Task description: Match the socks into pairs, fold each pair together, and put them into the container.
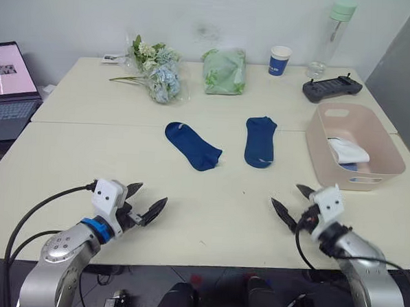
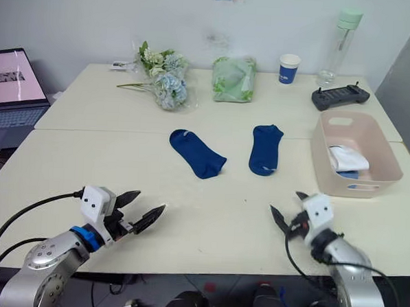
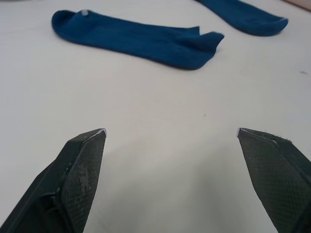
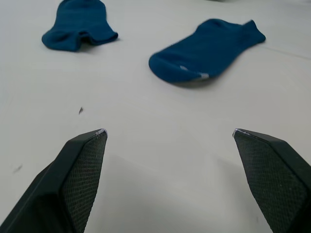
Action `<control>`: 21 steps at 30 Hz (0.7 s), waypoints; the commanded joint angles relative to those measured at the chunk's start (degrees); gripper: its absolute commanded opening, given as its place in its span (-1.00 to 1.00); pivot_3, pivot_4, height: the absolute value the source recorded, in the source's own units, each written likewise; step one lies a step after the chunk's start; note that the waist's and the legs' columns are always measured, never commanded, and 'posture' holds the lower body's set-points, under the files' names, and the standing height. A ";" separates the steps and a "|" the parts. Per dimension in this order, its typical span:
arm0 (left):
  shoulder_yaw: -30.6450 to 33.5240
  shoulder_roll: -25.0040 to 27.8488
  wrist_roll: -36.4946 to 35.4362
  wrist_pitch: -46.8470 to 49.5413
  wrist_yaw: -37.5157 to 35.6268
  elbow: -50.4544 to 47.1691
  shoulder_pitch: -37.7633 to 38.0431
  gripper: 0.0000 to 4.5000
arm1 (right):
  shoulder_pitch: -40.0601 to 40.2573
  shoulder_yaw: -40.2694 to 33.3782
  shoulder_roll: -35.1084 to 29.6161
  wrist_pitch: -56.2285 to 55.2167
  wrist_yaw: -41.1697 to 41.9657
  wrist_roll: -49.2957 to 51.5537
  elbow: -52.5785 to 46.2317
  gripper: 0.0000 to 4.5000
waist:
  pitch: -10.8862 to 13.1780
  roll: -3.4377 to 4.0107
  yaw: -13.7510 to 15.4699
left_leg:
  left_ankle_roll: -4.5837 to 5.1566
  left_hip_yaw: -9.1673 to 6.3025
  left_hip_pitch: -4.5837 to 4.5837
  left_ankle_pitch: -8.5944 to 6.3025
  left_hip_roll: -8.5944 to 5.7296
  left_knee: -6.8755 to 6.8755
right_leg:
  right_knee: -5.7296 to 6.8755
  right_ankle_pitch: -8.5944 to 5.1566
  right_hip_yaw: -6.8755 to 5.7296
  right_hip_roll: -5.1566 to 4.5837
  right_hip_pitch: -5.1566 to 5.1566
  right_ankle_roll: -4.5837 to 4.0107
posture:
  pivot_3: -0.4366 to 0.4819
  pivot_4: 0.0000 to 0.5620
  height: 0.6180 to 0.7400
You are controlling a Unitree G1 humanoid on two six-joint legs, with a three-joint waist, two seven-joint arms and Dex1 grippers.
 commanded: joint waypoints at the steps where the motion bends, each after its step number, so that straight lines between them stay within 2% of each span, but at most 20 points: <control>1: -1.12 0.67 2.46 -2.96 0.50 -1.18 -1.17 1.00 | -1.72 2.33 0.85 -3.16 -2.28 -1.65 -3.11 0.98 | 0.01 0.01 -0.21 | 0.01 0.03 0.26 -0.01 -0.01 -0.03 | -0.02 -0.01 0.00 0.07 0.26 0.00 | -0.05 -0.47 1.00; 4: -4.27 1.78 4.50 -3.30 -0.06 0.80 -6.61 1.00 | -6.26 4.50 0.90 -2.97 -3.37 -3.22 -1.97 0.98 | 0.01 0.01 -0.28 | 0.01 0.00 0.62 -0.03 -0.04 -0.07 | -0.10 -0.11 -0.11 0.15 0.69 -0.10 | -0.05 -0.47 1.00; 6: -9.12 1.57 8.15 -4.87 -0.69 6.42 -13.46 1.00 | -9.45 5.25 0.52 -1.45 -3.24 -2.86 -1.68 0.98 | -0.02 -0.03 -0.08 | -0.01 -0.05 0.63 -0.02 -0.06 -0.07 | -0.11 -0.13 -0.15 0.15 0.71 -0.09 | -0.05 -0.47 1.00; 10: -12.88 1.16 11.15 -8.10 -2.27 15.52 -20.87 1.00 | -11.89 7.89 1.09 2.41 -3.93 -2.46 -3.12 0.98 | -0.05 -0.09 0.05 | -0.03 -0.12 0.60 -0.02 -0.10 -0.09 | -0.20 -0.14 -0.20 0.15 0.74 -0.07 | -0.05 -0.47 1.00; 12: -18.36 -2.11 15.36 -11.30 -2.40 26.16 -30.01 1.00 | -12.63 7.66 0.03 2.90 -3.36 -2.34 -3.84 0.98 | -0.04 -0.07 -0.02 | -0.05 -0.10 0.55 -0.04 -0.08 -0.16 | -0.25 -0.14 -0.19 0.15 0.62 -0.08 | -0.05 -0.47 1.00; 14: -20.93 -4.32 18.05 -14.94 -2.60 35.13 -35.90 1.00 | -13.22 7.84 -0.05 3.06 -4.32 -3.12 -3.91 0.98 | -0.08 -0.17 0.37 | -0.05 -0.17 0.42 -0.03 -0.16 -0.04 | -0.22 -0.13 -0.29 0.13 0.63 -0.09 | -0.05 -0.47 1.00; 18: -21.79 -6.98 20.65 -20.41 -1.65 49.08 -41.82 1.00 | -11.94 7.88 1.72 2.97 -7.22 -3.43 -4.92 0.98 | -0.12 -0.22 -0.29 | -0.06 -0.18 0.45 -0.04 -0.14 -0.07 | -0.24 -0.14 -0.28 0.13 0.63 -0.08 | -0.05 -0.47 1.00; 21: -21.15 -6.64 21.83 -25.08 -1.48 55.36 -44.23 0.74 | -11.00 10.29 2.82 3.08 -9.14 -5.32 -5.16 1.00 | -0.12 -0.22 -0.65 | -0.06 -0.11 0.45 -0.04 -0.11 -0.14 | -0.19 -0.14 -0.21 0.14 0.51 -0.07 | -0.05 -0.47 1.00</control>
